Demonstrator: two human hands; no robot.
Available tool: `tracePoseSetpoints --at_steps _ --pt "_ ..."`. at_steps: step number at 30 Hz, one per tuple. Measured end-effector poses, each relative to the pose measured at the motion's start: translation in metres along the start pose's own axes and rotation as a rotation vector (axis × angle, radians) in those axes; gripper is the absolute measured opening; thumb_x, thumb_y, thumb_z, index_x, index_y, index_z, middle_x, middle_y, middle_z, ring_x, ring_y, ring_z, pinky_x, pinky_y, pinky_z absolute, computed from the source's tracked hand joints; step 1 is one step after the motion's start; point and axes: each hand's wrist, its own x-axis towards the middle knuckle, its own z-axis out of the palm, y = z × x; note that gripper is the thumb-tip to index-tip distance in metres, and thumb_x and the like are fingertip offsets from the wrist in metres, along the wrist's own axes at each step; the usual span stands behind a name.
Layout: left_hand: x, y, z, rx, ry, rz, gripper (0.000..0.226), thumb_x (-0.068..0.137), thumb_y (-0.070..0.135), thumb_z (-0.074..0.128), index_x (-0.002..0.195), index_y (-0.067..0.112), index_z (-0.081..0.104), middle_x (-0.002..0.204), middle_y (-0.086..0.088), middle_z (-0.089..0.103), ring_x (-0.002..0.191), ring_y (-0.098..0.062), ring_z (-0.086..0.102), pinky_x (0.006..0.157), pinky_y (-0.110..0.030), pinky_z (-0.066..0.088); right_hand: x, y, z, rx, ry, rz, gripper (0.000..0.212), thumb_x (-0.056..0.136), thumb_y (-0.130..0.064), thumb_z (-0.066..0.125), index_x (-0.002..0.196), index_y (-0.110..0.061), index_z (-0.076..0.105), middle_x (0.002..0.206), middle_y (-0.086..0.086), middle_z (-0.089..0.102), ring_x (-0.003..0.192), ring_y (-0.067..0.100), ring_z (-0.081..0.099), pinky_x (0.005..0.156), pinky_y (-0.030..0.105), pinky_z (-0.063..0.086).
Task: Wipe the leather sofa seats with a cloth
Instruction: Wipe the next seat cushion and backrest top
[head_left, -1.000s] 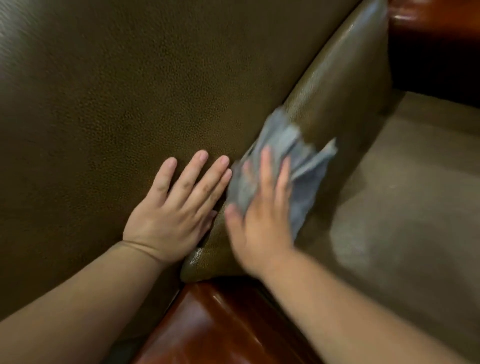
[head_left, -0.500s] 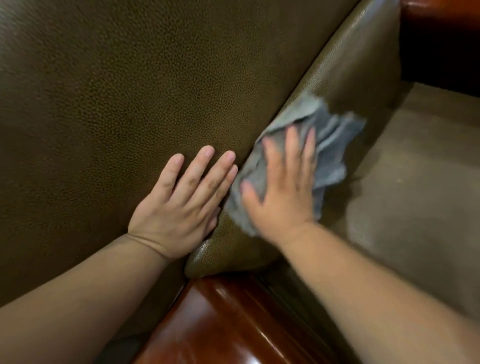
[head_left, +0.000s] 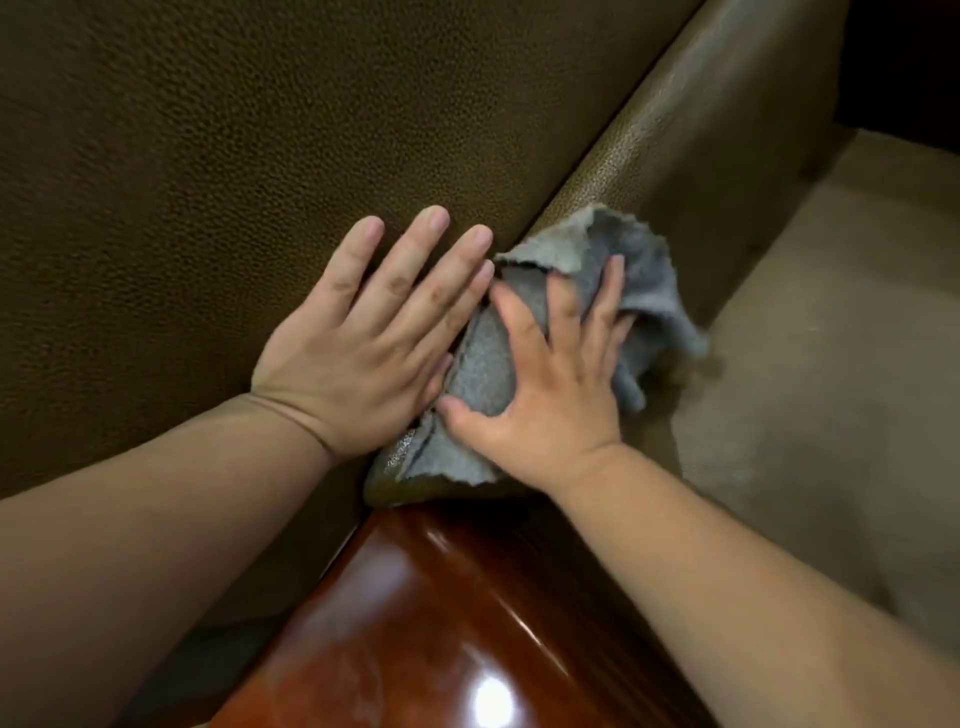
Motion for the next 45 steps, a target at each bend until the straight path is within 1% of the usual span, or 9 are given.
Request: tracePoseSetpoints --at_steps 3,6,13,16,20,30,36,40,45 --pt "-0.001 0.001 0.001 0.009 -0.005 0.009 0.066 0.110 0.037 0.029 0.165 0.001 0.020 0.172 -0.019 0.020 0.157 -0.044 0.020 0.127 -0.059 -0.001 0.032 0.030 -0.023 -0.064 -0.023 -0.057 0.092 0.071 -0.076 0.063 0.147 -0.030 0.041 0.155 0.012 0.031 0.155 0.051 -0.006 0.114 0.080 0.007" --pt "-0.001 0.001 0.003 -0.010 0.012 0.002 0.067 0.109 0.038 0.032 0.166 0.006 0.021 0.172 -0.019 0.022 0.156 -0.043 0.019 0.128 -0.058 -0.001 0.065 0.034 -0.036 -0.001 0.029 0.090 0.083 0.074 -0.067 0.062 0.144 -0.026 0.042 0.162 0.010 0.025 0.156 0.046 -0.011 0.117 0.078 0.002" --pt "0.000 0.001 0.001 -0.006 0.013 0.037 0.068 0.103 0.041 0.042 0.166 0.020 0.028 0.170 -0.020 0.026 0.155 -0.045 0.025 0.128 -0.058 0.005 0.043 0.005 -0.029 0.260 0.050 0.139 0.074 0.084 -0.025 0.052 0.154 -0.018 0.029 0.170 0.009 0.014 0.157 0.036 -0.019 0.122 0.071 0.000" --pt "0.001 0.001 0.001 0.014 -0.005 0.029 0.065 0.106 0.041 0.039 0.163 0.012 0.035 0.170 -0.020 0.027 0.155 -0.046 0.024 0.128 -0.059 0.004 0.037 0.021 -0.033 0.241 -0.015 0.087 0.066 0.094 -0.036 0.039 0.159 -0.027 0.032 0.168 0.004 0.018 0.157 0.032 -0.022 0.122 0.070 0.003" --pt "-0.001 0.001 0.002 0.022 -0.004 0.014 0.066 0.106 0.043 0.039 0.163 0.010 0.035 0.171 -0.019 0.026 0.157 -0.045 0.024 0.127 -0.059 0.006 0.044 0.013 -0.025 0.073 -0.009 0.147 0.072 0.098 -0.061 0.042 0.158 -0.024 0.025 0.167 0.006 0.014 0.156 0.038 -0.020 0.121 0.073 0.002" --pt "-0.001 0.004 0.004 0.014 0.003 0.002 0.066 0.105 0.046 0.039 0.164 0.015 0.034 0.171 -0.018 0.026 0.157 -0.043 0.021 0.128 -0.058 0.005 0.121 0.064 -0.054 0.120 0.102 0.411 0.086 0.092 -0.069 0.040 0.164 -0.037 0.007 0.173 0.006 -0.009 0.156 0.042 -0.016 0.120 0.074 0.004" --pt "0.005 0.003 -0.022 -0.053 -0.143 -0.031 0.070 0.101 0.046 0.042 0.164 0.016 0.035 0.173 -0.017 0.021 0.158 -0.042 0.018 0.128 -0.059 0.003 0.020 0.015 -0.042 -0.047 -0.381 0.199 0.084 0.096 -0.077 0.021 0.151 -0.047 -0.035 0.166 0.009 -0.013 0.145 0.044 -0.043 0.118 0.075 0.002" --pt "0.057 0.038 -0.039 -0.402 -0.167 -0.019 0.083 0.091 0.041 0.056 0.162 0.006 0.033 0.170 -0.024 0.022 0.157 -0.041 0.026 0.128 -0.056 0.017 0.104 0.071 -0.077 -0.161 -0.275 0.080 0.103 0.082 -0.092 0.029 0.161 -0.042 -0.014 0.171 0.005 -0.006 0.150 0.043 -0.033 0.119 0.075 0.003" --pt "0.124 0.045 0.001 -0.381 -0.196 -0.027 0.095 0.096 0.060 0.042 0.164 -0.001 0.018 0.171 -0.029 0.012 0.159 -0.043 0.018 0.130 -0.051 0.012 0.192 0.134 -0.100 -0.002 0.018 0.212 0.094 0.088 -0.078 0.040 0.165 -0.033 0.008 0.173 -0.003 -0.011 0.157 0.036 -0.019 0.122 0.071 0.004"
